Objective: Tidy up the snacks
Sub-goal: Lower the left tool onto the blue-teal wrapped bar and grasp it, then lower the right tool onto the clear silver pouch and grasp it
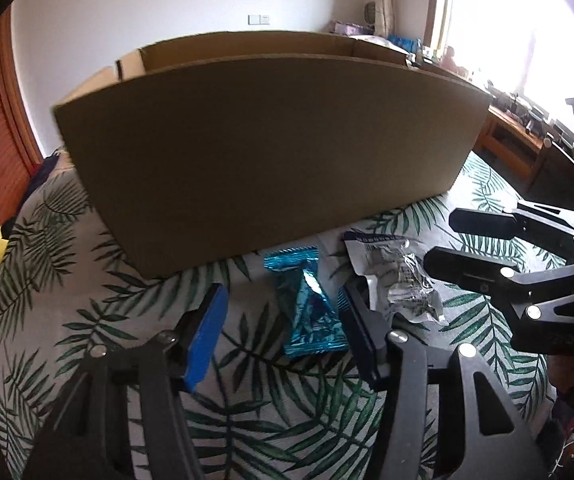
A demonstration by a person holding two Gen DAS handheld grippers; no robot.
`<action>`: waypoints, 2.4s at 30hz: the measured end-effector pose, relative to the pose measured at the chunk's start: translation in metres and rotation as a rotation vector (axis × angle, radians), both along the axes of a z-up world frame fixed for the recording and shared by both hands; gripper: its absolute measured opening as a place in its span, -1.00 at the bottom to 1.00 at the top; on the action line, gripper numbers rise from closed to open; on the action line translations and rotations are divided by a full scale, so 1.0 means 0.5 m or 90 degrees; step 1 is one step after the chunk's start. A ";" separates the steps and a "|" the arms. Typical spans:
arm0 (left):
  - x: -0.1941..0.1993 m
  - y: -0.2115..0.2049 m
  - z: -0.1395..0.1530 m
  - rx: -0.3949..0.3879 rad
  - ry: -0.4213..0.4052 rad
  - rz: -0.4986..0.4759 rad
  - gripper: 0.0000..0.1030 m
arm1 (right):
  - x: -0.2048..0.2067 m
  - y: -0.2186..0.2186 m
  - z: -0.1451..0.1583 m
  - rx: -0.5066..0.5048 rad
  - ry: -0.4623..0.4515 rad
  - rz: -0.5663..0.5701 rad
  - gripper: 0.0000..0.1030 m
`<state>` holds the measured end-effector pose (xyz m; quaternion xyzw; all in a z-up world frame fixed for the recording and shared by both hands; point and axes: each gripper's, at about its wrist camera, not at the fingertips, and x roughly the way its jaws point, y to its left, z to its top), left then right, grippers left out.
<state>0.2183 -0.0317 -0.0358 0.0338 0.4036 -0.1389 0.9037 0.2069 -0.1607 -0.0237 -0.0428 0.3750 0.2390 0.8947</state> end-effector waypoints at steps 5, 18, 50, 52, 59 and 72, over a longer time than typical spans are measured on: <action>0.020 -0.015 -0.008 0.007 0.020 0.001 0.06 | 0.005 0.002 -0.006 0.002 0.006 0.002 0.14; 0.034 0.000 -0.025 0.004 0.025 0.021 -0.37 | 0.007 0.019 -0.017 -0.007 0.020 0.003 0.21; 0.032 0.062 -0.027 -0.054 0.030 0.043 -0.59 | 0.038 0.072 -0.041 -0.044 0.060 0.021 0.09; 0.032 0.059 -0.027 -0.052 0.030 0.043 -0.59 | 0.033 0.078 -0.040 -0.045 0.056 0.034 -0.10; 0.031 0.055 -0.026 -0.046 0.029 0.044 -0.59 | 0.026 0.084 -0.035 -0.045 0.048 0.047 -0.29; -0.001 0.040 -0.015 -0.046 0.012 0.034 -0.59 | -0.022 0.051 -0.004 -0.025 0.017 0.070 -0.51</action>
